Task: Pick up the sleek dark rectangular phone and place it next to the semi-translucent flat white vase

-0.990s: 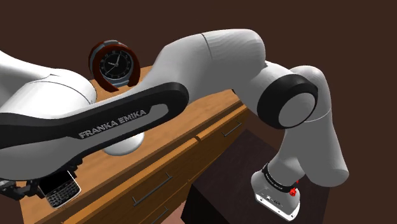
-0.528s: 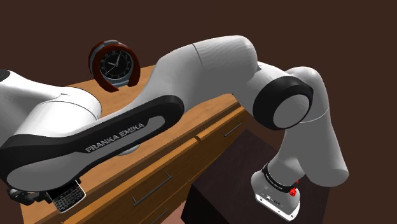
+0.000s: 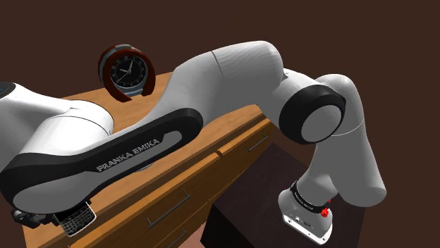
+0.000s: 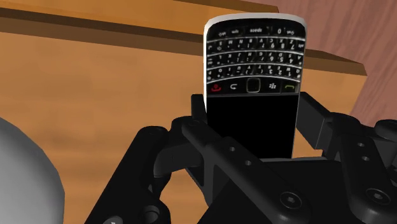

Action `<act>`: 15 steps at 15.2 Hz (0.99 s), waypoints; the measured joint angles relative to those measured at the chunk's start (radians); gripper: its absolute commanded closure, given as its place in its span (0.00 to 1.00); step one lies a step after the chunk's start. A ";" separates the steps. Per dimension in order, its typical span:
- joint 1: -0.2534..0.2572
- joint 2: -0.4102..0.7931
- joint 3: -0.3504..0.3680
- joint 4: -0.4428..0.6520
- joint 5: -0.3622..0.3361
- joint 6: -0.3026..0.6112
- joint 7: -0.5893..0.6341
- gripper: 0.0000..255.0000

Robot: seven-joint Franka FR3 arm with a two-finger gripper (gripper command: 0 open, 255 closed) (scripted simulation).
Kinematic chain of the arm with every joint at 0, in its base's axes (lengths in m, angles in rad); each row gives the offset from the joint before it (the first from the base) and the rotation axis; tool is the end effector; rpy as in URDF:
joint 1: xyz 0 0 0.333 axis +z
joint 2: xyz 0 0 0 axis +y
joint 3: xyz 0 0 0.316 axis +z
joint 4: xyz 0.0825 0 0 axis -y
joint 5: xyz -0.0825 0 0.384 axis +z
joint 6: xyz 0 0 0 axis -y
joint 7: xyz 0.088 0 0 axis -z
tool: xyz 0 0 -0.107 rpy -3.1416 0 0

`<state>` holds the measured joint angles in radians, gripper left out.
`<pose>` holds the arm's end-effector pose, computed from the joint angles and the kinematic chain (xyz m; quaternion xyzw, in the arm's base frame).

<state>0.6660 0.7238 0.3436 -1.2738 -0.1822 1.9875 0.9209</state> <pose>0.4560 0.5855 0.3436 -0.9988 -0.0382 0.0147 0.0283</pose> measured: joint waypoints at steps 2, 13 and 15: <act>0.000 0.000 0.000 0.000 0.000 0.000 0.000 0.00; -0.002 -0.037 0.008 0.064 0.012 -0.098 -0.009 0.00; -0.001 -0.036 0.008 0.068 0.012 -0.102 -0.009 0.00</act>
<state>0.6646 0.6874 0.3512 -1.2061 -0.1704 1.8856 0.9123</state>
